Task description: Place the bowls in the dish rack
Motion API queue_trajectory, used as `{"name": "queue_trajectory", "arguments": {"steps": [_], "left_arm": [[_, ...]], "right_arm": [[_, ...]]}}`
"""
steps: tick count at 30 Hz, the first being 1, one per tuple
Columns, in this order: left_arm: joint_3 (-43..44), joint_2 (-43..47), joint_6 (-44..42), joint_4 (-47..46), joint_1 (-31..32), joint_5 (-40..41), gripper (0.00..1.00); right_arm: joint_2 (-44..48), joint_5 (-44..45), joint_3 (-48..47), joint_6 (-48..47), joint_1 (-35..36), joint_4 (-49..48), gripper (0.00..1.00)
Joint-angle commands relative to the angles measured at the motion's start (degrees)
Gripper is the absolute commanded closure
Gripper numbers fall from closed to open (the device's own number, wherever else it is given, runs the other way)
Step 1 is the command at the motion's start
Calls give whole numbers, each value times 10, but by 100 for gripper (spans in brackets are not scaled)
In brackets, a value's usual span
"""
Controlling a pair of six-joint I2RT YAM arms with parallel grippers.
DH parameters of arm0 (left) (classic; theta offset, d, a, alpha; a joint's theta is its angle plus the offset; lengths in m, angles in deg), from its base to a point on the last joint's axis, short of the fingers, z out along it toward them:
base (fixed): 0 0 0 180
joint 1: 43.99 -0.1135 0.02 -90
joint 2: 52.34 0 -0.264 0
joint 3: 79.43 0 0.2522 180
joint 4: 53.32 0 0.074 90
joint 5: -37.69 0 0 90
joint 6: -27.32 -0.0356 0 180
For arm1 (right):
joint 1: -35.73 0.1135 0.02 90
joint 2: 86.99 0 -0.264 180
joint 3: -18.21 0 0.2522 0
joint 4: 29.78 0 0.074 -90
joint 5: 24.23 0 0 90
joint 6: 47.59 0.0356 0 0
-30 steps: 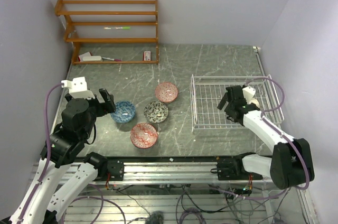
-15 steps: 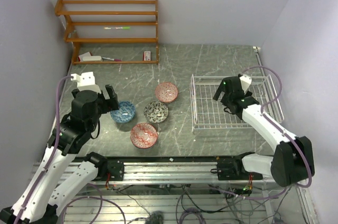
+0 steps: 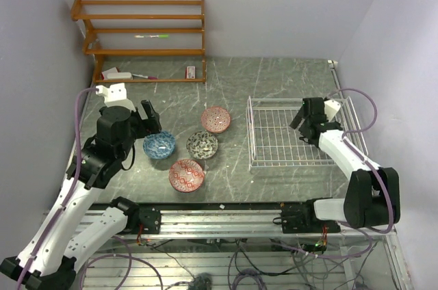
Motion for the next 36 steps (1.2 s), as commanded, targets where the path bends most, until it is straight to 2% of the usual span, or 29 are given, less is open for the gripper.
{"name": "queue_trajectory", "arguments": {"steps": [1, 7, 12, 15, 26, 36], "left_arm": [[-3, -3, 19, -53, -5, -31, 1], [-5, -4, 15, -43, -5, -29, 1], [-21, 13, 9, -44, -5, -22, 1], [-22, 20, 7, -42, -5, -21, 1], [-4, 26, -4, -41, -5, -32, 1], [-6, 19, -22, -40, -5, -28, 1]], "right_arm": [[25, -3, 19, 2, -26, -18, 0], [28, -21, 29, 14, -46, -7, 0], [90, -101, 47, -10, -45, -47, 0], [117, -115, 45, -16, -45, -65, 0], [-35, -26, -87, -30, -57, -40, 0], [-77, -18, -92, -33, -107, -52, 0]]}}
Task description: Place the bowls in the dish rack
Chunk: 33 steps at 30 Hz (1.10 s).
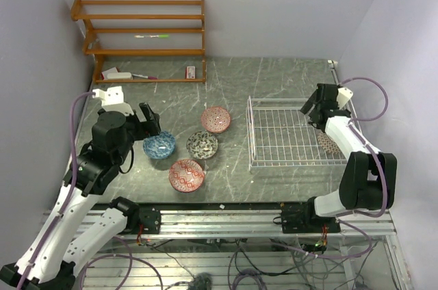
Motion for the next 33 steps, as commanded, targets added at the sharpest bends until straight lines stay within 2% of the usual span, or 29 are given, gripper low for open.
{"name": "queue_trajectory", "arguments": {"steps": [1, 11, 20, 29, 33], "left_arm": [[11, -10, -12, -14, -5, -8, 1], [-4, -11, -10, -31, -5, -21, 1], [-21, 1, -14, -35, -5, -34, 1], [-28, 35, -10, -16, -5, -11, 1], [-20, 41, -2, -2, -5, 2, 1]], "right_arm": [[-6, 6, -4, -7, -22, -12, 0], [8, 9, 34, 6, -44, 8, 0], [81, 8, 78, 19, -45, 29, 0], [179, -140, 75, -59, -41, -35, 0], [180, -153, 24, -84, 16, 2, 0]]}}
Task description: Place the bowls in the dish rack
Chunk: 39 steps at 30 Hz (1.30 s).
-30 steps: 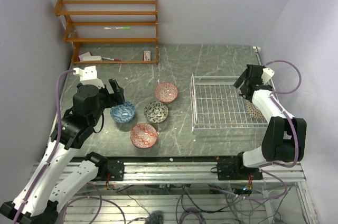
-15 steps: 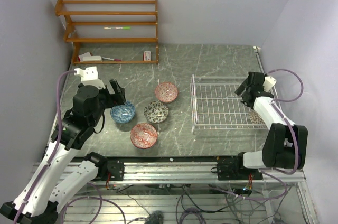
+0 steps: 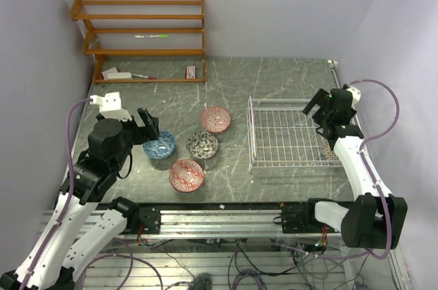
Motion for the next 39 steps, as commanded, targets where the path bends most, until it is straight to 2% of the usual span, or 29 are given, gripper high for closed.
{"name": "queue_trajectory", "arguments": {"steps": [1, 7, 14, 18, 24, 29, 37, 39], "left_arm": [[13, 6, 7, 15, -5, 20, 1], [51, 11, 11, 50, -5, 52, 1], [137, 29, 2, 123, -5, 113, 1], [157, 55, -2, 135, -5, 132, 1], [151, 90, -3, 137, -5, 129, 1], [156, 95, -4, 156, -5, 128, 1], [161, 109, -8, 168, -5, 123, 1], [158, 114, -8, 166, -5, 122, 1]], "right_arm": [[9, -23, -54, -41, 78, 15, 0], [-15, 17, -130, -54, 294, 36, 1], [-71, 20, -182, -85, 477, 3, 11], [-146, -15, -219, -98, 517, -10, 24], [-267, -5, -299, -109, 576, 0, 25], [-357, 52, -372, -49, 607, 47, 28], [-413, 77, -381, 26, 648, 65, 29], [-425, 89, -382, 39, 666, 66, 32]]}}
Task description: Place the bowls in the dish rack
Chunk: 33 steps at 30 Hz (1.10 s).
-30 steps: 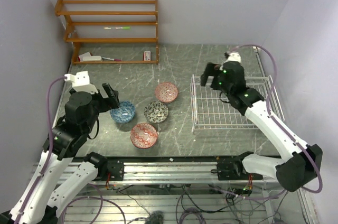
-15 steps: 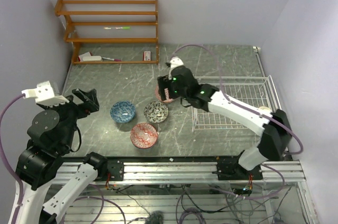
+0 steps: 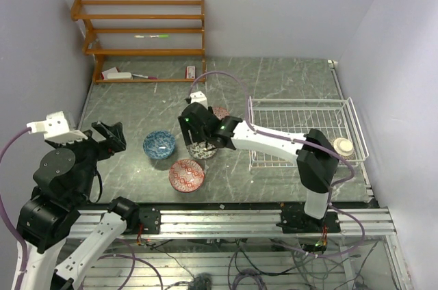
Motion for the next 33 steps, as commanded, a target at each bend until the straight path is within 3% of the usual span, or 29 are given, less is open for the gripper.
{"name": "queue_trajectory", "arguments": {"steps": [1, 10, 14, 20, 28, 33], "left_arm": [[7, 17, -9, 4, -5, 0, 1], [5, 39, -12, 14, -5, -3, 1], [4, 42, -17, 20, -5, -1, 1], [3, 46, -25, 24, -5, 3, 1], [3, 51, -25, 27, -5, 6, 1], [6, 50, -23, 29, -5, 7, 1]], "right_arm": [[-26, 38, -12, 50, 38, 13, 32], [-113, 59, -57, 70, 51, 36, 36], [-141, 80, -75, 77, 52, 42, 51], [-183, 91, -109, 73, 51, 63, 52], [-176, 100, -103, 76, 51, 64, 70], [-160, 112, -96, 74, 51, 69, 94]]}}
